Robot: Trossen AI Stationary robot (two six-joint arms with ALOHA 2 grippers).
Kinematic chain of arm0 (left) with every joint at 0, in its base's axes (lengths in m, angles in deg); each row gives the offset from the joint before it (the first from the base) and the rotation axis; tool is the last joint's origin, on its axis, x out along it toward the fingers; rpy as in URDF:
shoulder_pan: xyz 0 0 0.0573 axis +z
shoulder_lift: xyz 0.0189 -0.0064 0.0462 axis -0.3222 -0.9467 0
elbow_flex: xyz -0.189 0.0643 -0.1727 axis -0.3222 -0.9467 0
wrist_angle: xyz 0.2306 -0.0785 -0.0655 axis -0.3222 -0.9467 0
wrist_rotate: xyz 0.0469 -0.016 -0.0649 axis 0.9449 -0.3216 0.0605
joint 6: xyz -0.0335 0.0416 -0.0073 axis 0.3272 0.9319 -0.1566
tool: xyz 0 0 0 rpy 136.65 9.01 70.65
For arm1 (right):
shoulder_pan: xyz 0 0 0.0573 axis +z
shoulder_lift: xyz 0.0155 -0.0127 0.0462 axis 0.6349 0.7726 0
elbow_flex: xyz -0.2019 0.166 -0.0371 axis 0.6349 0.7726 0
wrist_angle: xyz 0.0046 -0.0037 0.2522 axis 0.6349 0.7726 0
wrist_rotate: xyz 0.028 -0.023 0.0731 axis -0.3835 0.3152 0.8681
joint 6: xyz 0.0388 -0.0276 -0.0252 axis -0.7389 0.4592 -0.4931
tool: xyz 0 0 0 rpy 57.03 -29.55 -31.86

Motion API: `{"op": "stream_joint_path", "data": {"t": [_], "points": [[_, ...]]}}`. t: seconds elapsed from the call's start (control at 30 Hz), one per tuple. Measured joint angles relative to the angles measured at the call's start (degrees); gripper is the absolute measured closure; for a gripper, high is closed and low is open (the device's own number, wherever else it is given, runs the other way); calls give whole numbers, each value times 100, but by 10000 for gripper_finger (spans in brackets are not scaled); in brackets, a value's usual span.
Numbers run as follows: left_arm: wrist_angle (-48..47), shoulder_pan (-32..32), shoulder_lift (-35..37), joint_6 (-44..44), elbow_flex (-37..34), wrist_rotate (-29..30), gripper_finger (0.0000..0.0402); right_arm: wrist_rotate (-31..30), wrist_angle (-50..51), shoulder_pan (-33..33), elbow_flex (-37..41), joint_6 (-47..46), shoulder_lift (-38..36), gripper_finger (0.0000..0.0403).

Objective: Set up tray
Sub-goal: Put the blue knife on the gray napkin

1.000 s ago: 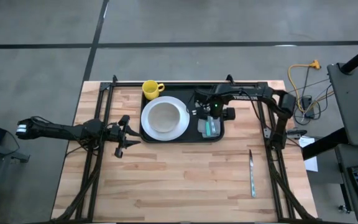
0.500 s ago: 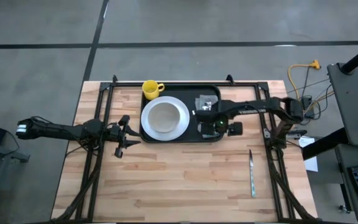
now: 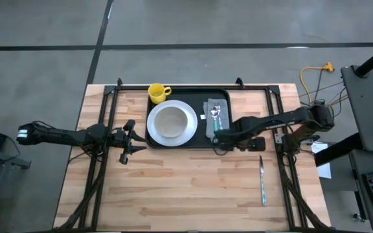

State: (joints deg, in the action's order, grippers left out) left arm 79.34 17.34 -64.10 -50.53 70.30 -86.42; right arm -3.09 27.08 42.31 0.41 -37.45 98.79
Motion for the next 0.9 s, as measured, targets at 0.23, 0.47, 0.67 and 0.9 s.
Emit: {"op": "stream_joint_path", "data": {"t": [0.23, 0.47, 0.67, 0.9], "points": [[-1, -1, 0, 2, 0, 0, 294, 689, -175, 431, 848, -507, -312, 108], [-1, -2, 0, 2, -2, 0, 294, 393, -856, 1411, 1671, -1535, -1119, 108], [0, -2, 2, 2, 0, 0, 294, 158, -1074, 2277, 2198, -2520, -1693, 108], [-1, 0, 2, 2, -2, 0, 294, 62, -1328, 3100, 2338, -3239, -1646, 108]]}}
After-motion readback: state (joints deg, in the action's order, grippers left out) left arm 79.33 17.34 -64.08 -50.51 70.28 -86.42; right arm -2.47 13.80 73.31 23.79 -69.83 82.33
